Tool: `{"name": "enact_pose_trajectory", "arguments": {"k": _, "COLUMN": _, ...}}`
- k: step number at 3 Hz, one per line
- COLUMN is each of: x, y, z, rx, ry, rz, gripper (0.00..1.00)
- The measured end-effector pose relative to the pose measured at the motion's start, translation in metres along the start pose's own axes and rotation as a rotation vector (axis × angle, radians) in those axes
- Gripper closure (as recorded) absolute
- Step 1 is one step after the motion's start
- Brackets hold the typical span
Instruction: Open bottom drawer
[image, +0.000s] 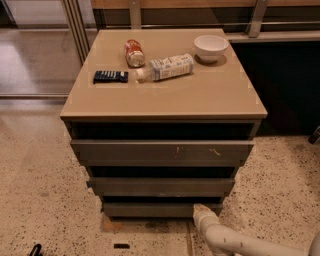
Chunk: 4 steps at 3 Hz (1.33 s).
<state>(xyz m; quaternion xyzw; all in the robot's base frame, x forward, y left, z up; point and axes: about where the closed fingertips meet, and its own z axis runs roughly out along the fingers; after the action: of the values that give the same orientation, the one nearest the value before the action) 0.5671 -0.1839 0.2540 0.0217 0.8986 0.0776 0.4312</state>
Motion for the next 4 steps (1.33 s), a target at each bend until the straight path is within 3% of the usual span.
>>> {"name": "enact_pose_trajectory", "arguments": {"k": 2, "x": -0.018, "y": -0.029, "z": 0.023, "rx": 0.083, "ry": -0.036, "rz": 0.012, "gripper": 1.0}}
{"name": "enact_pose_trajectory", "arguments": {"k": 4, "x": -0.013, "y": -0.029, "z": 0.035, "rx": 0.101, "ry": -0.02, "rz": 0.014, "gripper": 1.0}}
